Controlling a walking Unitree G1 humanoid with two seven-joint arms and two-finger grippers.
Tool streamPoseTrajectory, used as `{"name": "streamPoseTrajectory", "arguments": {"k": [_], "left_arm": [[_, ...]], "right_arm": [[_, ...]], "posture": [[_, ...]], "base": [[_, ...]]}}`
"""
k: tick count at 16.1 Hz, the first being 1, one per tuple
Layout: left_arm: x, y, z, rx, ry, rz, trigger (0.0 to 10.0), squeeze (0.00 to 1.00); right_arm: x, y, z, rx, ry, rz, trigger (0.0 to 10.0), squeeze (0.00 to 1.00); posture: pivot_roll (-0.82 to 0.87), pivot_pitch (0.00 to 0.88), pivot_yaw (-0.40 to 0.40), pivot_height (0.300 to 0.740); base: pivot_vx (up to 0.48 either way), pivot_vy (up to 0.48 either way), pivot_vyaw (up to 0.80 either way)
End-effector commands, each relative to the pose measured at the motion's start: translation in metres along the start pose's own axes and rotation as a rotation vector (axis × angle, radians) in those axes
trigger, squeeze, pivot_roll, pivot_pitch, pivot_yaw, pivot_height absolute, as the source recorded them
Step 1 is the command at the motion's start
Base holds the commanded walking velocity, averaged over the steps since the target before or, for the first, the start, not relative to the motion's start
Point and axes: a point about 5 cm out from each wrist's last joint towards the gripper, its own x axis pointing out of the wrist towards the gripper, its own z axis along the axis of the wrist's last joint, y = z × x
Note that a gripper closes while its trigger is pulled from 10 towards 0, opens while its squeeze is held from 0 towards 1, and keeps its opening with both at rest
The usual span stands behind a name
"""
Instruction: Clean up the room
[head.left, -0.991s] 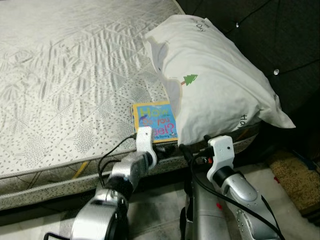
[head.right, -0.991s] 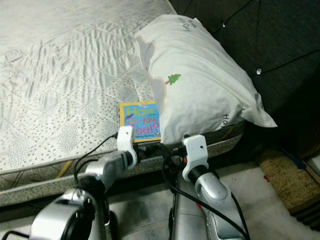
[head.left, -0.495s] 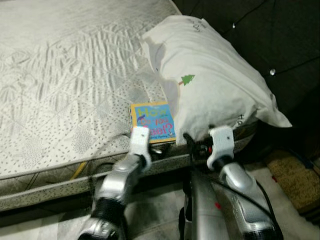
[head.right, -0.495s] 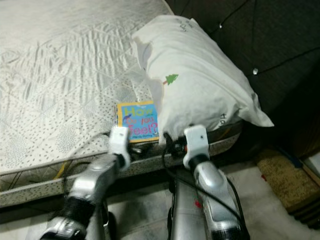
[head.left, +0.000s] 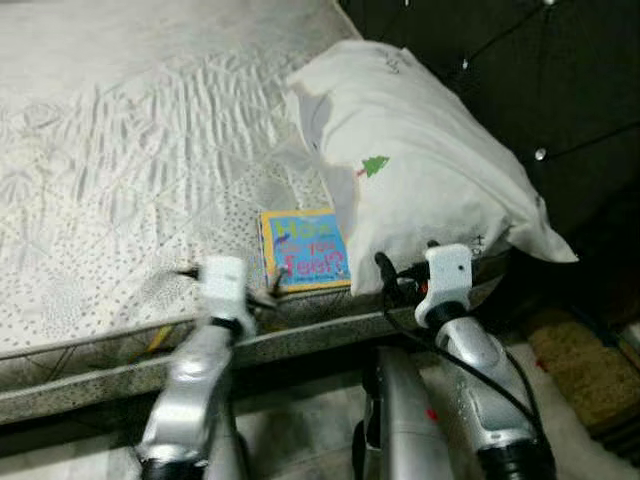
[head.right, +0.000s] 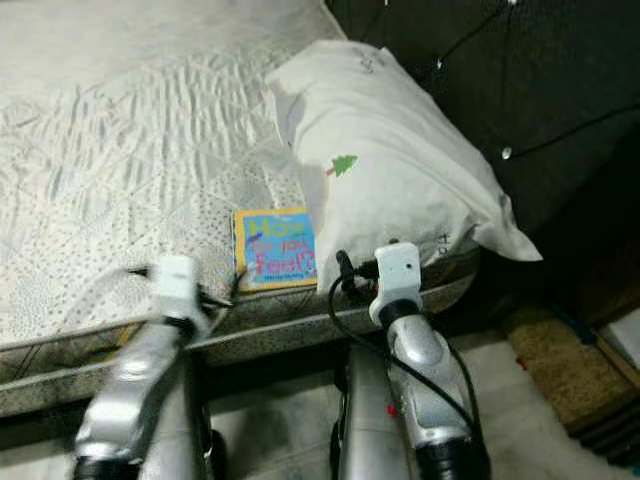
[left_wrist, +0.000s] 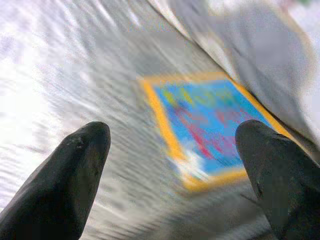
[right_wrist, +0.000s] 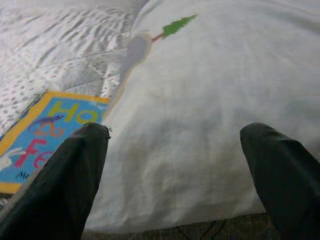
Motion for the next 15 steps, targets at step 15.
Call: {"name": "streamPoseTrajectory", "arguments": {"k": [15], "left_arm": [[-0.001, 0.010, 0.019, 0.037, -0.151, 0.067, 10.0, 0.00]], "right_arm": [[0.009, 0.004, 0.020, 0.060, -0.092, 0.047, 10.0, 0.00]], "posture": [[-0.01, 0.026, -0.026, 0.664]], "base": [[0.000, 0.000, 0.00]]}}
